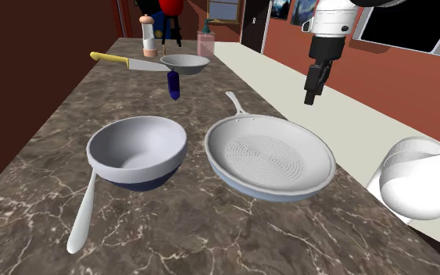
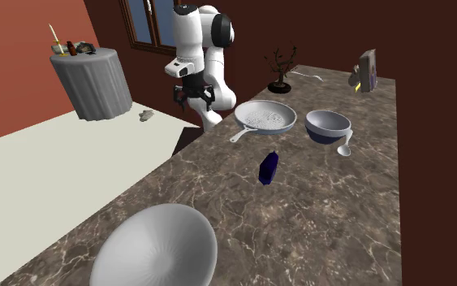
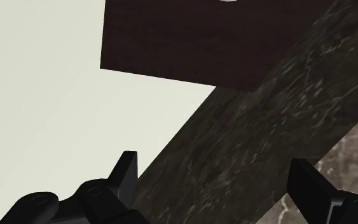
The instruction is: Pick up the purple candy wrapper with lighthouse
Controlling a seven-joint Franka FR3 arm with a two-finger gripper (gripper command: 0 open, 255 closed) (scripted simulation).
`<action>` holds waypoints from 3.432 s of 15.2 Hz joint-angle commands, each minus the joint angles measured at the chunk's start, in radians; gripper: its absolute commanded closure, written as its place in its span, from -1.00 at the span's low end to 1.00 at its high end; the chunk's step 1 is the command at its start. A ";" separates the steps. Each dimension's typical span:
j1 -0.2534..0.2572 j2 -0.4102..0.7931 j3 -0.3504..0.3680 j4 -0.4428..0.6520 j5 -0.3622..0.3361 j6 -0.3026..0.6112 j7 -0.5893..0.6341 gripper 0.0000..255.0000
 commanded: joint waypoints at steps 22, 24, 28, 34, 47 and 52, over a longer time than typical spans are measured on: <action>0.048 0.703 0.302 0.676 0.111 0.034 0.526 -1.00; 0.058 0.786 0.321 0.777 0.095 0.015 0.577 -1.00; 0.092 0.970 0.350 1.016 0.049 -0.044 0.676 -1.00; 0.139 1.134 0.359 1.224 0.003 -0.092 0.748 -1.00; 0.127 1.100 0.357 1.096 0.013 0.002 0.741 1.00; 0.129 1.107 0.357 1.122 0.011 -0.017 0.742 1.00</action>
